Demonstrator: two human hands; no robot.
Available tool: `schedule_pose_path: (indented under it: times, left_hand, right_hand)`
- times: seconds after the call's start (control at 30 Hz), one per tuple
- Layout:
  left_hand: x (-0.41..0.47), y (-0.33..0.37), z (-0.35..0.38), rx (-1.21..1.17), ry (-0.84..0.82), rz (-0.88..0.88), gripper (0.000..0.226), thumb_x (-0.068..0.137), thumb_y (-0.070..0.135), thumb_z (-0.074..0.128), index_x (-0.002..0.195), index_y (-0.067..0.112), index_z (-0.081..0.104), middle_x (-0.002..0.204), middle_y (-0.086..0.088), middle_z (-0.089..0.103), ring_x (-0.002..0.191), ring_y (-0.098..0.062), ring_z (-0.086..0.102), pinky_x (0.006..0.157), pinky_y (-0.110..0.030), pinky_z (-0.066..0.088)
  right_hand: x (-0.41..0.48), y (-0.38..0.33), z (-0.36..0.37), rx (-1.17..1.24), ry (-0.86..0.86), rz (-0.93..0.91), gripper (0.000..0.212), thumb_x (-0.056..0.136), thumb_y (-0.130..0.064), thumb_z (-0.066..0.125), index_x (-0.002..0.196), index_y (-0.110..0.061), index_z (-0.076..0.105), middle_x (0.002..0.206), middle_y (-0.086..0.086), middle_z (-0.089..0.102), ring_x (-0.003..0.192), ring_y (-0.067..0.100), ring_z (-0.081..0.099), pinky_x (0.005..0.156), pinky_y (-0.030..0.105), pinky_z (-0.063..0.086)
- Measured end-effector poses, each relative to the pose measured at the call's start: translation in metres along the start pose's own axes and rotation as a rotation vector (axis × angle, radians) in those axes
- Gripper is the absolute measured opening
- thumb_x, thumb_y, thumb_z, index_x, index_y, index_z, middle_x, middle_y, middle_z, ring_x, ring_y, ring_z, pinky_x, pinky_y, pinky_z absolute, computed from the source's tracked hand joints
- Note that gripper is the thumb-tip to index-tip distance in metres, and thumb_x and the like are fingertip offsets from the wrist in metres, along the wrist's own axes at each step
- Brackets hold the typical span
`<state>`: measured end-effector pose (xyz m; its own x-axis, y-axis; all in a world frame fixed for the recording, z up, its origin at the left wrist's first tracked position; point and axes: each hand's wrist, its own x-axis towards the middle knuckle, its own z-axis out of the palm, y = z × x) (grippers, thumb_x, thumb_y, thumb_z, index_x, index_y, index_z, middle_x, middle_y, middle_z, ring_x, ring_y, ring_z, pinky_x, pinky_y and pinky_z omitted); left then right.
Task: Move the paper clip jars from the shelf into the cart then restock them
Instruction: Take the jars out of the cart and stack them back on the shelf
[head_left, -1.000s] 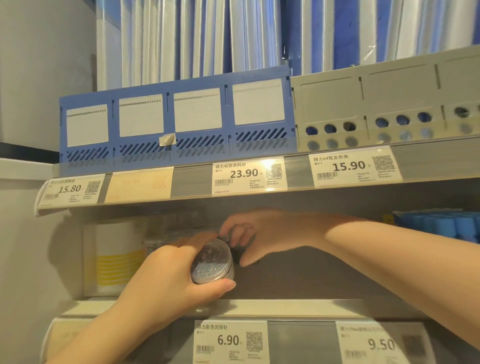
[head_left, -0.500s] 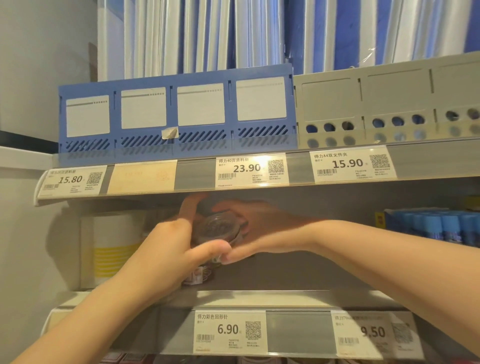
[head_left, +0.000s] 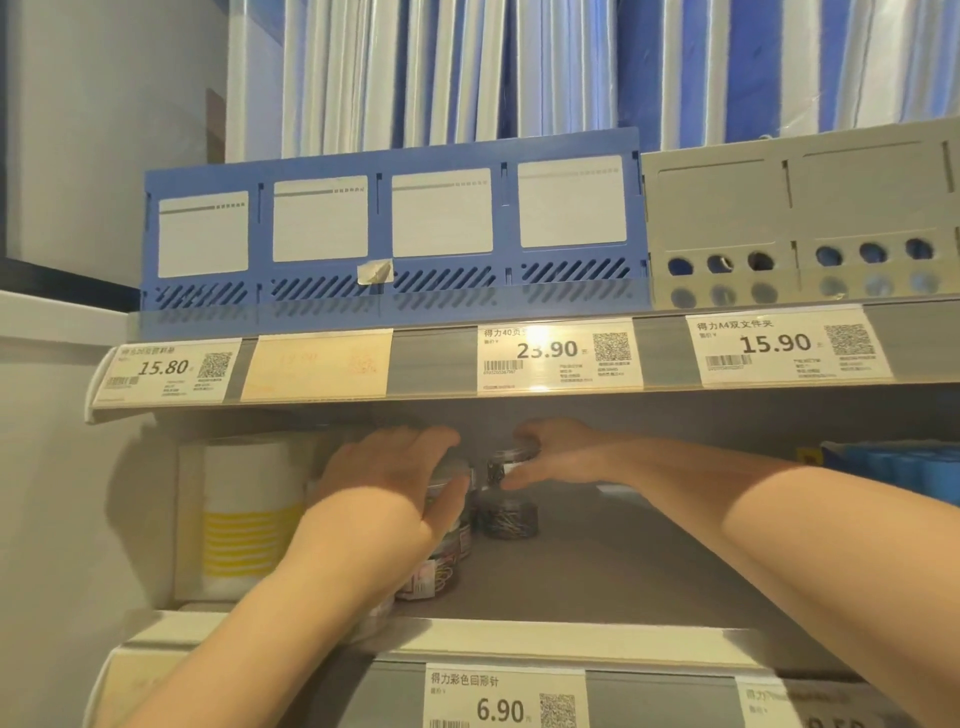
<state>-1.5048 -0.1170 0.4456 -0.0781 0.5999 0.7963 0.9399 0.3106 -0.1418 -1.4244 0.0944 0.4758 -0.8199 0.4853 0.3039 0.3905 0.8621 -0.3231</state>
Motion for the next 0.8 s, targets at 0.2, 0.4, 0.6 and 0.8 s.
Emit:
schedule_pose_path:
  times: [0.2, 0.4, 0.6, 0.8]
  left_hand:
    - [0.0, -0.006, 0.011, -0.13, -0.008, -0.068, 0.052, 0.083, 0.056, 0.025, 0.122, 0.032, 0.049, 0.118, 0.013, 0.057, 0.109, -0.01, 0.052, 0.088, -0.022, 0.037]
    - [-0.002, -0.007, 0.011, -0.205, -0.007, -0.07, 0.046, 0.081, 0.052, 0.03, 0.116, 0.032, 0.053, 0.109, 0.014, 0.06, 0.104, -0.007, 0.053, 0.085, -0.02, 0.037]
    - [-0.002, -0.006, 0.011, -0.262, 0.017, -0.091, 0.053, 0.072, 0.05, 0.031, 0.115, 0.03, 0.055, 0.107, 0.012, 0.064, 0.102, -0.009, 0.058, 0.088, -0.024, 0.042]
    - [-0.001, -0.005, 0.01, -0.239, 0.002, -0.083, 0.054, 0.073, 0.051, 0.028, 0.116, 0.032, 0.054, 0.108, 0.012, 0.064, 0.103, -0.006, 0.057, 0.085, -0.02, 0.04]
  right_hand:
    - [0.005, 0.013, 0.014, 0.145, -0.036, 0.041, 0.079, 0.08, -0.042, 0.069, 0.144, -0.015, 0.032, 0.145, -0.002, 0.038, 0.126, 0.015, 0.042, 0.097, 0.022, 0.037]
    - [0.006, 0.015, 0.023, 0.374, -0.044, 0.071, 0.077, 0.078, -0.033, 0.073, 0.142, -0.022, 0.033, 0.131, -0.004, 0.046, 0.113, 0.013, 0.051, 0.088, 0.023, 0.048]
    - [0.008, 0.015, 0.027, 0.421, -0.056, 0.091, 0.079, 0.078, -0.028, 0.074, 0.143, -0.024, 0.03, 0.135, -0.002, 0.043, 0.115, 0.015, 0.05, 0.087, 0.024, 0.047]
    - [0.011, 0.015, 0.03, 0.385, -0.028, 0.107, 0.084, 0.073, -0.022, 0.078, 0.142, -0.024, 0.031, 0.129, -0.002, 0.044, 0.113, 0.016, 0.05, 0.082, 0.025, 0.051]
